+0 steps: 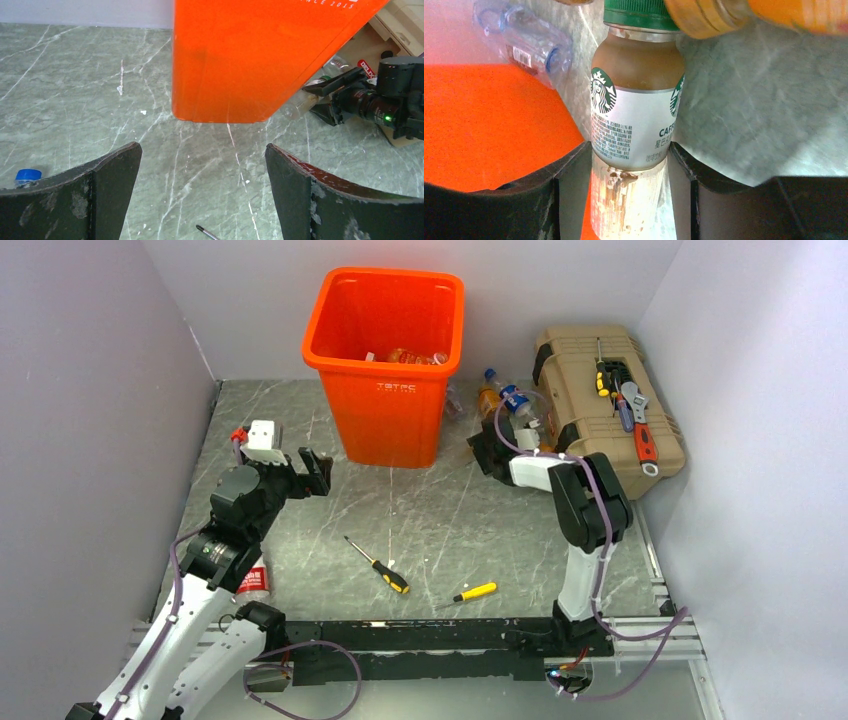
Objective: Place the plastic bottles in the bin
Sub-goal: Move the plastic bottle to the center of the board.
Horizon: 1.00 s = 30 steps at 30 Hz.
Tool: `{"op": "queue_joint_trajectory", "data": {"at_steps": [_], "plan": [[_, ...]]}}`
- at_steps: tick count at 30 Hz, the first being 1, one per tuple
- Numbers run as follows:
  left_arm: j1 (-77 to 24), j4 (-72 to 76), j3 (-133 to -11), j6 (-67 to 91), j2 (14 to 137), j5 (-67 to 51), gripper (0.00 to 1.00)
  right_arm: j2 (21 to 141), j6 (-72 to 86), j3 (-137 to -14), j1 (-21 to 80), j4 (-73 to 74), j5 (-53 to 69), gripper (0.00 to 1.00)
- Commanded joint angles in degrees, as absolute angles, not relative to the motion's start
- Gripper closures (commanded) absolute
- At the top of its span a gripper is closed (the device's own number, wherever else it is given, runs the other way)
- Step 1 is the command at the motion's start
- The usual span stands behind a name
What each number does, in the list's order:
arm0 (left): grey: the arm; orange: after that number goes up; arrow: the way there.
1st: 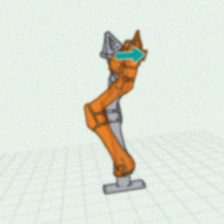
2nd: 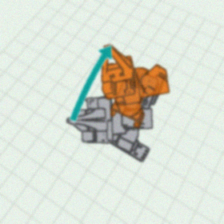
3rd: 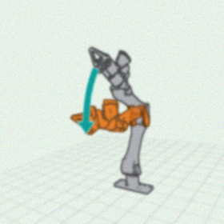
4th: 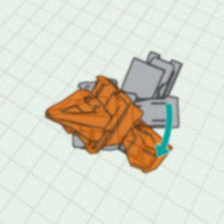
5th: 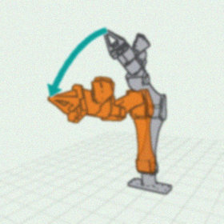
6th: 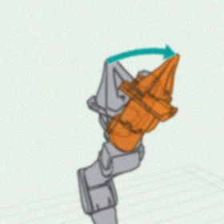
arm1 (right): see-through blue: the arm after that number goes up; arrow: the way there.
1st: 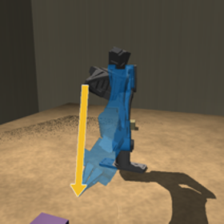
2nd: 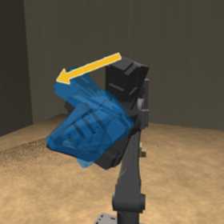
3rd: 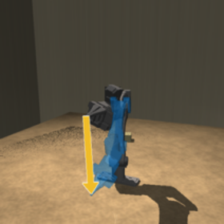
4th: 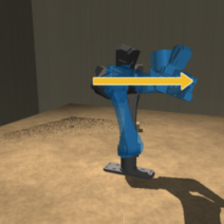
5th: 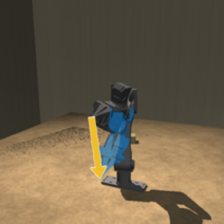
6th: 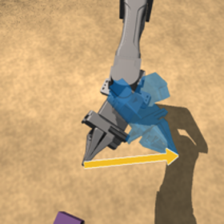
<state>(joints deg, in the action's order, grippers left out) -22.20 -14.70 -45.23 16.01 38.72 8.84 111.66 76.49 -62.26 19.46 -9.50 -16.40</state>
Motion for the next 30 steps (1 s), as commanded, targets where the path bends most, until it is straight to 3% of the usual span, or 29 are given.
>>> {"op": "queue_joint_trajectory", "data": {"at_steps": [1,12,20,30], "plan": [[-22.15,-13.73,-46.24,16.87,38.1,8.42,0.0,104.17,68.39,-60.43,19.34,-7.58,-17.98,0.69],[-22.15,-13.71,-46.19,16.96,38.48,8.6,0.01,87.7,50.71,-55.05,19.51,-6.33,-11.57,0.75],[-22.15,-13.71,-46.23,17.3,39.16,7.63,0.0,72.33,33.45,-50.36,26.59,11.05,-6.55,0.77],[-22.15,-14.07,-46.41,17.33,39.36,7.7,0.0,71.96,25.13,-47.55,37.82,28.44,1.35,0.74]]}}
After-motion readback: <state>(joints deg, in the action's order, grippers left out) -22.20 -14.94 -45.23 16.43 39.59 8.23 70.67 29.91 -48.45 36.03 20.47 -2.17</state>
